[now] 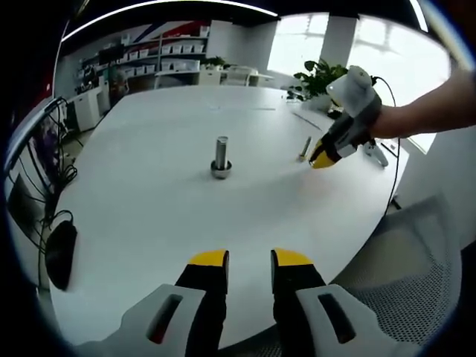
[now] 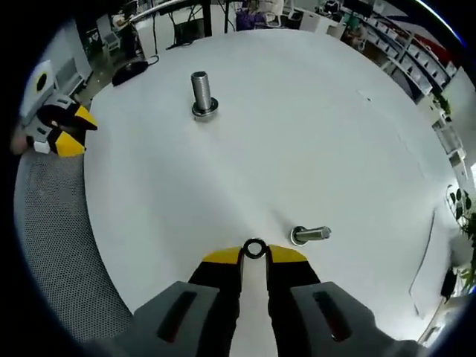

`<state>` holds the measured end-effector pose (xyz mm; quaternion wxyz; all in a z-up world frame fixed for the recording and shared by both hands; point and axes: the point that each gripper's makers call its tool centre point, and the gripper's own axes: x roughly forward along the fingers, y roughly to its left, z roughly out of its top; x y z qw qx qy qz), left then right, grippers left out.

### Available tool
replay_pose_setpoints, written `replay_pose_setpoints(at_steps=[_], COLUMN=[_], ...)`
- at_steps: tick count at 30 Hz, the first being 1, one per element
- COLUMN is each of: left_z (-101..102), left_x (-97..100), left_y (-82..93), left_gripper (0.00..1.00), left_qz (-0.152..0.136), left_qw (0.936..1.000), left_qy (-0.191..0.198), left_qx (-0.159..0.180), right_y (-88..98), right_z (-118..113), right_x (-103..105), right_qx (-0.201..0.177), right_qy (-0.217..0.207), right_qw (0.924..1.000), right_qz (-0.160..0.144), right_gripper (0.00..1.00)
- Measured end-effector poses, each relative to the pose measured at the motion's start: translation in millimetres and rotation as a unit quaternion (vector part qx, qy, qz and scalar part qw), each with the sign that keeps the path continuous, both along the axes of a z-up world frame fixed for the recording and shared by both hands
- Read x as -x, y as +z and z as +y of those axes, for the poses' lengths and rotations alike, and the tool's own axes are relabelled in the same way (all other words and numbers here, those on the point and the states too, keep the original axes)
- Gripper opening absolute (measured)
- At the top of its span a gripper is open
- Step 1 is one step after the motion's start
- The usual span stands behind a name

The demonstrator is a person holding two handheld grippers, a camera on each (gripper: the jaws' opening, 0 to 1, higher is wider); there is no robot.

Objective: Place the washer onto the threaded stud by aligning its center hole with the stud, sliding it down to the base, and recovering from edge contact or off-axis alignment until the washer reaches the visible bottom stop.

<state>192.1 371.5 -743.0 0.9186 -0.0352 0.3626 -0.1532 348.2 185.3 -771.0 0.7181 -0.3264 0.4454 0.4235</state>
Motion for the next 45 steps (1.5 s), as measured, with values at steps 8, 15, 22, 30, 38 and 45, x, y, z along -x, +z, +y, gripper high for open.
replay_pose_setpoints(at_steps=[8, 15, 22, 30, 38, 45], left_z=[0, 0, -1, -2, -2, -2], left_x=[-0.4, -0.1, 0.2, 0.4, 0.5, 1.0], left_y=[-0.1, 0.7, 0.7, 0.2, -0.7, -1.0], left_gripper=[0.2, 0.2, 0.2, 0.2, 0.2, 0.2], left_qz=[-0.001, -0.002, -0.001, -0.001, 0.001, 0.003], left_qw=[1.0, 1.0, 1.0, 1.0, 1.0, 1.0], left_qy=[0.001, 0.0, -0.003, -0.005, -0.006, -0.006], left_qx=[0.0, 0.001, 0.0, 0.0, 0.0, -0.001], right_y=[11.2, 24.4, 35.3, 38.3, 36.6, 34.5], right_z=[-11, -16, -16, -14, -11, -11], right_x=[-14, -26, -29, -33, -39, -40], right_qx=[-0.007, -0.016, -0.025, -0.026, -0.019, -0.017], right_qy=[-0.02, -0.032, -0.029, -0.022, -0.012, -0.011], right_qw=[0.9997, 0.9991, 0.9985, 0.9983, 0.9986, 0.9989], right_qz=[-0.011, -0.024, -0.038, -0.046, -0.047, -0.042], right_gripper=[0.14, 0.14, 0.14, 0.14, 0.14, 0.14])
